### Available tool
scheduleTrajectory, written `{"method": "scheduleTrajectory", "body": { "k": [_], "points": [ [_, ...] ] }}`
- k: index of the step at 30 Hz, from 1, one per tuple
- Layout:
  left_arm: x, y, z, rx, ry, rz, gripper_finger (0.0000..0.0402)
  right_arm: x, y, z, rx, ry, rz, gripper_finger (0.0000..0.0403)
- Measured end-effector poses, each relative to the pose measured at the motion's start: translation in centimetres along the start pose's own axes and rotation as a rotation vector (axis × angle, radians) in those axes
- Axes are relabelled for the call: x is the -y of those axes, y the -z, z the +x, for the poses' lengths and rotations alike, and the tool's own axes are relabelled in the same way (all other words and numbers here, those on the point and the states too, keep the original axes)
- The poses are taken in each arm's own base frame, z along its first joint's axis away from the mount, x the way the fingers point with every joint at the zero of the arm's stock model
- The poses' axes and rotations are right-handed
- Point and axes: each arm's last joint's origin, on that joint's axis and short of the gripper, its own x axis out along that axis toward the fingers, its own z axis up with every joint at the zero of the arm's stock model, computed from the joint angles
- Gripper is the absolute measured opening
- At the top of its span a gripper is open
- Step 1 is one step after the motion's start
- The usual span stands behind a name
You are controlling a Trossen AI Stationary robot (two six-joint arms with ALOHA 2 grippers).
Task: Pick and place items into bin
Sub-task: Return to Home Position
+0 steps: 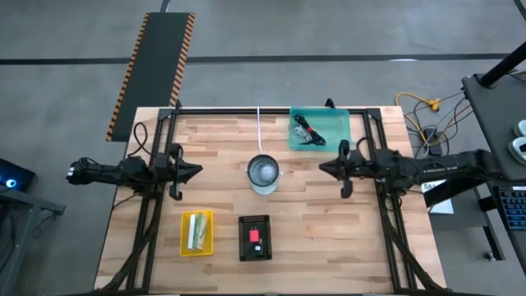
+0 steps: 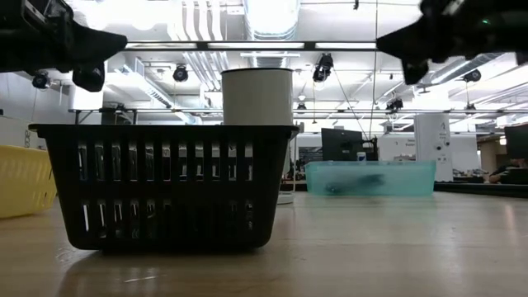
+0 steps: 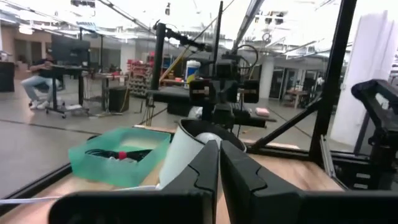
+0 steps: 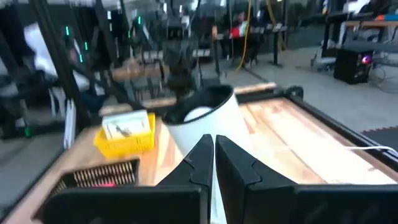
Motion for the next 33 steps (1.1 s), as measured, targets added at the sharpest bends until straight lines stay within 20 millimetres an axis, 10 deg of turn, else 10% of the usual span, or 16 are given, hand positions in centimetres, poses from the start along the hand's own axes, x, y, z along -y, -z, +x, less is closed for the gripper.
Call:
{"method": "scheduleTrajectory", "body": {
  "k": [14, 33],
  "points": [
    [0.0, 0.3, 0.1, -0.012, 0.001, 0.0, 0.0, 0.9, 2.8, -4.4, 0.241, -0.003, -0.009, 0.0008],
    [-0.1, 2.5, 0.1, -0.125, 0.006, 0.011, 0.0, 1.5, 5.6, -4.6, 0.026, 0.051, 0.018, 0.0008]
  ]
}}
